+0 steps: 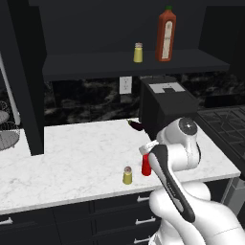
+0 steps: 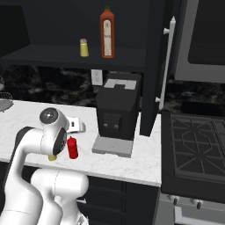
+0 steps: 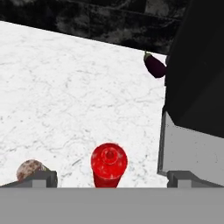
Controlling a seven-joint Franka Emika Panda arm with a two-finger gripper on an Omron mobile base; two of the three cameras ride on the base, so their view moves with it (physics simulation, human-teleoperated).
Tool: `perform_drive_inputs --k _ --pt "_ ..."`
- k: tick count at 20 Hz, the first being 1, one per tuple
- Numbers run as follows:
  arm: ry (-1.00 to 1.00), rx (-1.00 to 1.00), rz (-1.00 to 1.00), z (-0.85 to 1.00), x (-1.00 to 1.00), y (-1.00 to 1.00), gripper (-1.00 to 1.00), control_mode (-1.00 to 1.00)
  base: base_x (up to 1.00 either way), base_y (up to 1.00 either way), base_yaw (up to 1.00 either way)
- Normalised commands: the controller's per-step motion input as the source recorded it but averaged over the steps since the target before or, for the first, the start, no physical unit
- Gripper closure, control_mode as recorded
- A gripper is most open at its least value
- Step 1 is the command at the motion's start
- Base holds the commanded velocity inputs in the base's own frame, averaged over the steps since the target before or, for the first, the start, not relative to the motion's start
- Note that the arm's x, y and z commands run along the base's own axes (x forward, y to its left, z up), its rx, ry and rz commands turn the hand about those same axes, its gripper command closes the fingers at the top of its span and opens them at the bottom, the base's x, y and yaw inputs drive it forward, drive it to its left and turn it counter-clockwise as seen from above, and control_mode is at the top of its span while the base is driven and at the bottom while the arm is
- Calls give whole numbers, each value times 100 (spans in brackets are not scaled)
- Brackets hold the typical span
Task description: Put the shaker and condiment bottle from the counter next to their counterparts in the cabinet.
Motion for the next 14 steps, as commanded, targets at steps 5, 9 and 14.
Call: perform_drive_inputs --k 5,9,14 --pt "0 0 5 -44 0 0 -100 -100 0 0 0" --pt "0 0 5 -51 0 0 -100 -100 0 0 0" --pt "0 0 4 -55 3 0 -100 -100 0 0 0"
